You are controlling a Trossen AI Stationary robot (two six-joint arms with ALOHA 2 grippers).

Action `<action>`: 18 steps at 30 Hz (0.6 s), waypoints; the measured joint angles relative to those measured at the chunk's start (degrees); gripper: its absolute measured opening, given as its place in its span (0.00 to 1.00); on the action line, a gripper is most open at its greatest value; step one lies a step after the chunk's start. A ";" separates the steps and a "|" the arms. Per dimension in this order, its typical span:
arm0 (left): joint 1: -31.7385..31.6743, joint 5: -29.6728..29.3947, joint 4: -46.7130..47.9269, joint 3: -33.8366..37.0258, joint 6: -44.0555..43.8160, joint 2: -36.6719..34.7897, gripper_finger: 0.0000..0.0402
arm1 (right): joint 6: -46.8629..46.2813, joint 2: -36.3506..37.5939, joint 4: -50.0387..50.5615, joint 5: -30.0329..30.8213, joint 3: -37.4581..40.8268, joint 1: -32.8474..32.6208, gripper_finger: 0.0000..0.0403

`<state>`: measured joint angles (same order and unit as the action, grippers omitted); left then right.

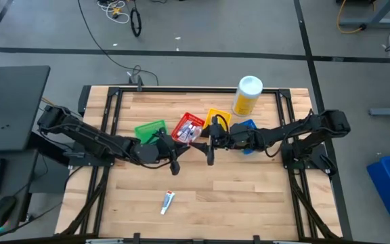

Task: Pick & Place Travel size toiletries
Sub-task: Put the orange toothbrush into the yellow bin

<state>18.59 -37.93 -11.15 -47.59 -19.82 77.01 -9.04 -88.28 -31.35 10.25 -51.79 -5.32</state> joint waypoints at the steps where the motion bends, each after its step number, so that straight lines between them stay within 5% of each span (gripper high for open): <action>1: -0.08 0.02 -0.14 0.00 0.16 0.00 0.12 | 0.32 -0.03 -0.43 -0.01 0.00 0.00 0.49; 18: -2.36 3.39 0.11 0.00 -0.30 0.00 0.13 | 0.48 -0.03 -3.28 -4.52 0.00 0.85 0.10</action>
<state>16.23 -34.55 -11.04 -47.59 -20.12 77.01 -8.56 -88.31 -34.63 5.73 -51.79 -4.47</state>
